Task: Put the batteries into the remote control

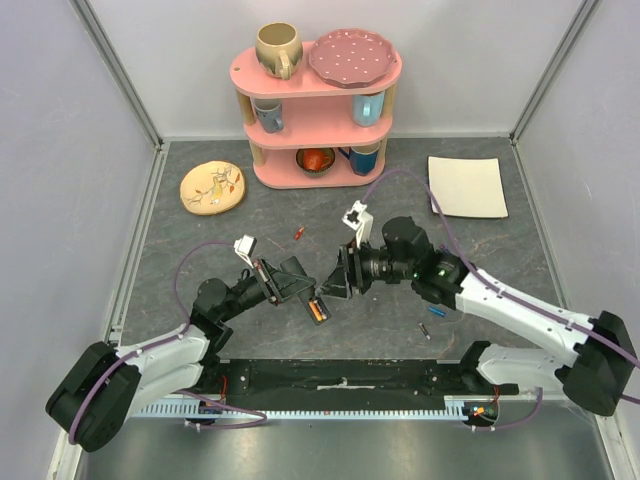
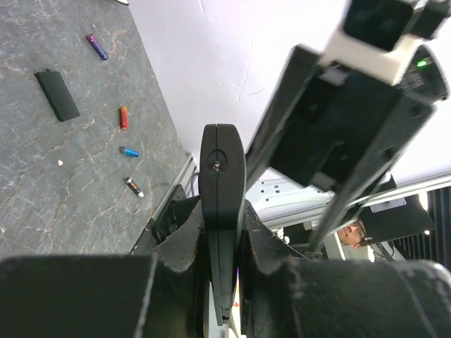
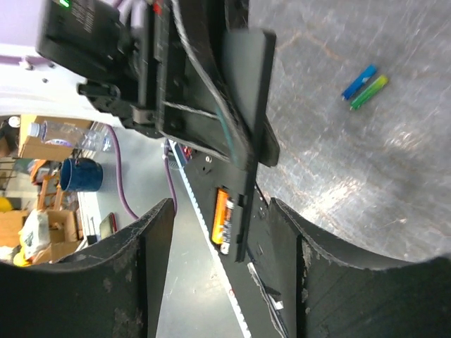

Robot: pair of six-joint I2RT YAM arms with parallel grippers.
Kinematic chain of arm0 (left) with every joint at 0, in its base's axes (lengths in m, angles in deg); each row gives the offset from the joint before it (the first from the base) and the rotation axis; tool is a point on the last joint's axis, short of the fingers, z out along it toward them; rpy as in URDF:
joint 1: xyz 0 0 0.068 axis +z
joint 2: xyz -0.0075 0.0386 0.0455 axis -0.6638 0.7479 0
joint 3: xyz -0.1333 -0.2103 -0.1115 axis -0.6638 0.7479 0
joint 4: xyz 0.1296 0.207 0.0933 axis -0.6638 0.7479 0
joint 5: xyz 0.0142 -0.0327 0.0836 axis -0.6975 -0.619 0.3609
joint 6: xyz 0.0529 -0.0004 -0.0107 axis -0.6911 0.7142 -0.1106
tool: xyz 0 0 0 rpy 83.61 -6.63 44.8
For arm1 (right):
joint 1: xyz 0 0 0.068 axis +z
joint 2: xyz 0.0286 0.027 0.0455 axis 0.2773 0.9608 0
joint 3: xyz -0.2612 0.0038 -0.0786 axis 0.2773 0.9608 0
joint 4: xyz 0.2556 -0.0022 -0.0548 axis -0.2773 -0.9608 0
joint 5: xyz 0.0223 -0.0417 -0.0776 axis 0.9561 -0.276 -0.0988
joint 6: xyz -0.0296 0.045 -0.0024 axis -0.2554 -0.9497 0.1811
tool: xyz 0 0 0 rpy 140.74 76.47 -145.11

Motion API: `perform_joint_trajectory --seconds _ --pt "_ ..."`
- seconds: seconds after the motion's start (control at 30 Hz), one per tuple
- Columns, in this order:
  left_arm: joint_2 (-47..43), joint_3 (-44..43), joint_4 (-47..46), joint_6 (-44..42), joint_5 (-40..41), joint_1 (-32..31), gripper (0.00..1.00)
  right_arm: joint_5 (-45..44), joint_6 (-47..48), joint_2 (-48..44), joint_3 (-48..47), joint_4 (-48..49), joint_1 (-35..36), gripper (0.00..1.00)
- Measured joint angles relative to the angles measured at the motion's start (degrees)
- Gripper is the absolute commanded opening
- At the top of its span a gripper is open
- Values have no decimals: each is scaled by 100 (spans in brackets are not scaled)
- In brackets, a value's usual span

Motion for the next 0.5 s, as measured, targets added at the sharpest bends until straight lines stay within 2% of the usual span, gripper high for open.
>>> perform_joint_trajectory --seconds 0.1,0.17,0.27,0.4,0.5 --pt "33 0 46 -57 7 0 2 -168 378 -157 -546 -608 -114 65" --pt "55 0 72 -83 11 0 2 -581 680 -291 -911 -1034 -155 64" --pt "68 0 173 -142 17 0 2 -2140 933 -546 -1130 -1633 -155 64" --pt "20 4 297 -188 31 0 2 -4175 946 -509 -850 -2179 -214 65" --pt "-151 24 391 -203 28 0 2 -5025 955 -33 -535 -2468 -352 66"
